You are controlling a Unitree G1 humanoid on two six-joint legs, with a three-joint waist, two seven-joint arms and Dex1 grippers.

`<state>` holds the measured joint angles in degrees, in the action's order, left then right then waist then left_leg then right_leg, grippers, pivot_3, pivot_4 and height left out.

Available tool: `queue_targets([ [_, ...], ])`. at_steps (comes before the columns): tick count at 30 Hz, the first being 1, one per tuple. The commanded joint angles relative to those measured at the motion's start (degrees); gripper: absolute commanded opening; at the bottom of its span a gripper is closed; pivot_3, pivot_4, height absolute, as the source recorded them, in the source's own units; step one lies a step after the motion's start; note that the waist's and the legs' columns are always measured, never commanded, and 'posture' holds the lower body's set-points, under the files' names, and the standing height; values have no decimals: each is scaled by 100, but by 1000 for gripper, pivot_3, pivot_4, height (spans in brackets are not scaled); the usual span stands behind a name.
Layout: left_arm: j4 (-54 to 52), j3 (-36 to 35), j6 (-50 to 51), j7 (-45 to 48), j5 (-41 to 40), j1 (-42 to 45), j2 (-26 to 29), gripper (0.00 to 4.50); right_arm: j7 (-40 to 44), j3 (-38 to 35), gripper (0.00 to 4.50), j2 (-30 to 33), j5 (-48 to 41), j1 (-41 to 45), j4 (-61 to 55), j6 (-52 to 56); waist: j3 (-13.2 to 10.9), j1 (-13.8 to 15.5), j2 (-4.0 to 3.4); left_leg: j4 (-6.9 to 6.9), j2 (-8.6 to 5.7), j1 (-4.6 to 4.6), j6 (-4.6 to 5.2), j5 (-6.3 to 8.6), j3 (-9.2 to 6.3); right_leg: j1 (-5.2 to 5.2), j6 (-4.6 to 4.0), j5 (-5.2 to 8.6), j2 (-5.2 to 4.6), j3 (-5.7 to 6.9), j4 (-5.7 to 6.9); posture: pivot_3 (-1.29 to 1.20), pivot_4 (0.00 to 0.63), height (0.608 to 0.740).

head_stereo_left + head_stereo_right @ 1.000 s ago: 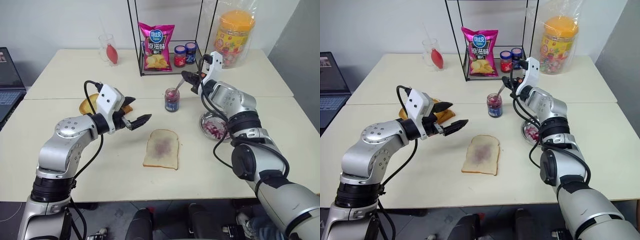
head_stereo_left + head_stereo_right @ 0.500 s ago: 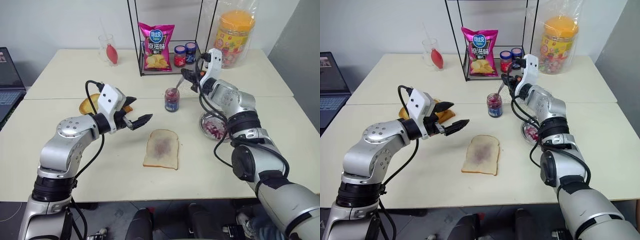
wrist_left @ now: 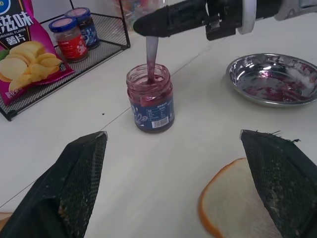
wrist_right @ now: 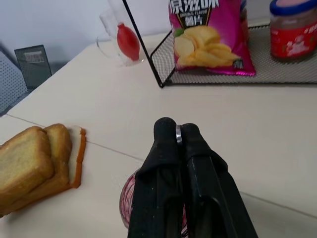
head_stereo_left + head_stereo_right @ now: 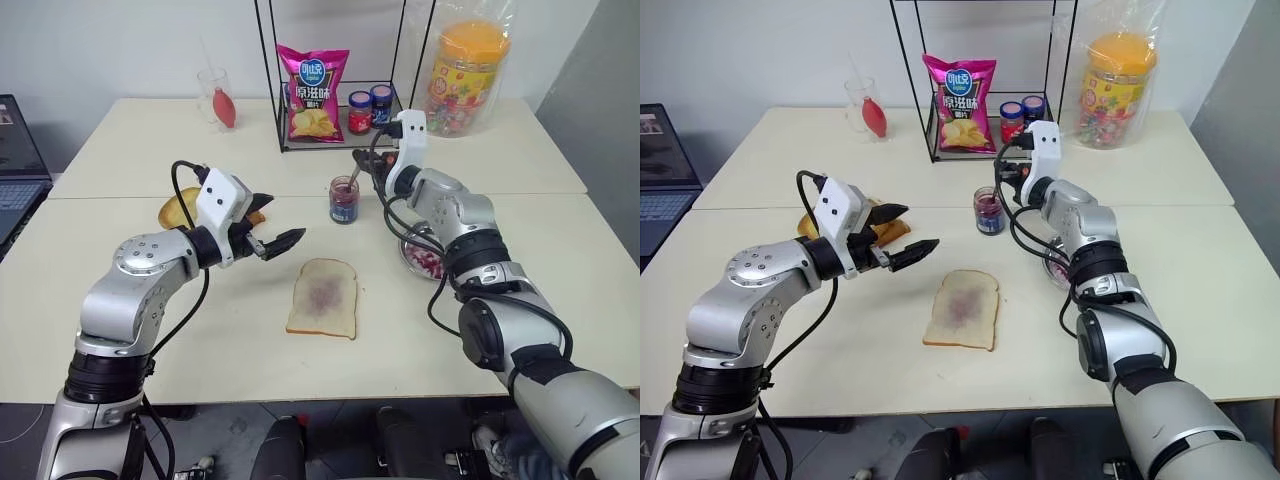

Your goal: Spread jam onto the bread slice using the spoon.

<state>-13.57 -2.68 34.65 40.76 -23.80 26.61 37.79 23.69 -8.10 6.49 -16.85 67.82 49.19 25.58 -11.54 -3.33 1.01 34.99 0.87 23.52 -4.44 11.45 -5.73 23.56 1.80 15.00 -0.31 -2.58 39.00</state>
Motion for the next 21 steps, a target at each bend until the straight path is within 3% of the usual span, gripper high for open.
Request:
queue_targets([
  [1,-124,-61,-81,9,12,96,-2,4500,40,-48,62,44,1,137,-111,-49,0,0,0,0,0,0,0,0,0,0,0,0,0,0,-1,0,150,740],
  [21,-89,-26,-148,1,58,108,-68,4500,-294,-842,62,-52,-637,339,-49,707,0,-2,0,0,0,0,0,0,0,0,0,0,0,0,0,0,150,740],
])
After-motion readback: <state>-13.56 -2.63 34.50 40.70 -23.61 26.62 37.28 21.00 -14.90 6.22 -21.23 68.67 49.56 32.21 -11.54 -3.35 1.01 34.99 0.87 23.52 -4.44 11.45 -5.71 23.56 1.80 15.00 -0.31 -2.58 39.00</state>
